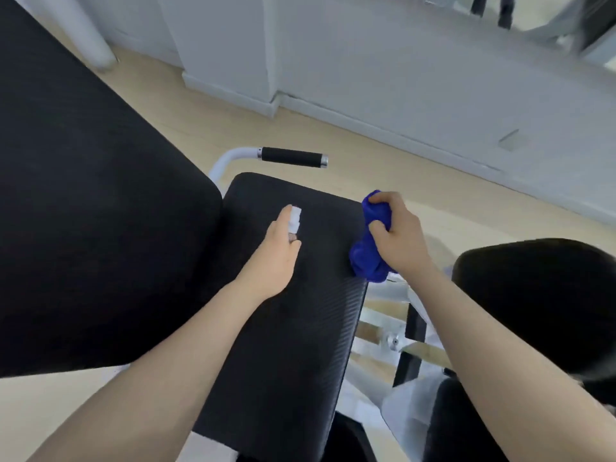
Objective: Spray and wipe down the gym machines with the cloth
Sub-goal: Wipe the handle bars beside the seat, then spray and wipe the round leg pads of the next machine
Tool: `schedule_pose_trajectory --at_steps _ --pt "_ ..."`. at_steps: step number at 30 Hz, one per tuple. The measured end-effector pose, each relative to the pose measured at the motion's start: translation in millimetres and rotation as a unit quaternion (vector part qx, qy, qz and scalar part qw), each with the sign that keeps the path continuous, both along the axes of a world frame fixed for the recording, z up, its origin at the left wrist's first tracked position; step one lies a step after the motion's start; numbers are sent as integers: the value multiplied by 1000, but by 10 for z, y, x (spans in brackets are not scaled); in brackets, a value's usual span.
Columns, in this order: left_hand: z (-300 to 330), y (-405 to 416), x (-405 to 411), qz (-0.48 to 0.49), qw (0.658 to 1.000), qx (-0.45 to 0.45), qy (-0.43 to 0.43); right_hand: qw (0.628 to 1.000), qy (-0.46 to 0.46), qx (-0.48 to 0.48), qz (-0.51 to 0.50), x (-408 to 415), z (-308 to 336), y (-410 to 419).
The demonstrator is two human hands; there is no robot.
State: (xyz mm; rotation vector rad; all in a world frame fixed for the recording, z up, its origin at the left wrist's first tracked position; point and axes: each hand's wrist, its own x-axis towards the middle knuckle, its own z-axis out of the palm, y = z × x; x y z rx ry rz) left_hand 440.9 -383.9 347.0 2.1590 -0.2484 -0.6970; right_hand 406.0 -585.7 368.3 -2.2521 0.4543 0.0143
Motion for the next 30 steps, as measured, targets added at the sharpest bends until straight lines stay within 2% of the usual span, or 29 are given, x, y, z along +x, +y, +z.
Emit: schedule_pose_trajectory --at_steps 2,4,7,10,13,17,21,24,27,30 --pt "81 -146 -204 -35 999 -11 -9 997 67 34 -13 -351 109 -70" --pt "147 -298 -448 -61 998 -25 10 984 167 40 37 -810 156 -68" --pt "205 -487 -918 -127 989 -45 64 936 317 -80 128 -1714 10 23" --pt "178 -579 -1486 -186 979 -42 69 892 370 -227 128 -2641 -123 59" --pt "85 -628 -2036 -227 973 -40 27 869 348 -311 166 -3265 -115 152" --pt "18 -700 -2781 -243 968 -33 -49 851 223 -424 215 -3742 -87 203" --pt "14 -725 -3404 -197 976 -64 -61 846 126 -451 254 -4186 -25 87" --pt "-1 -715 -3631 -204 971 -90 -80 834 81 -469 280 -4460 -9 -62" --pt "-41 -708 -3671 -221 964 -96 -113 839 80 -490 221 -4458 -10 -206" --pt "-146 -686 -3615 -237 955 -95 -148 856 104 -493 115 -4342 -61 -280"
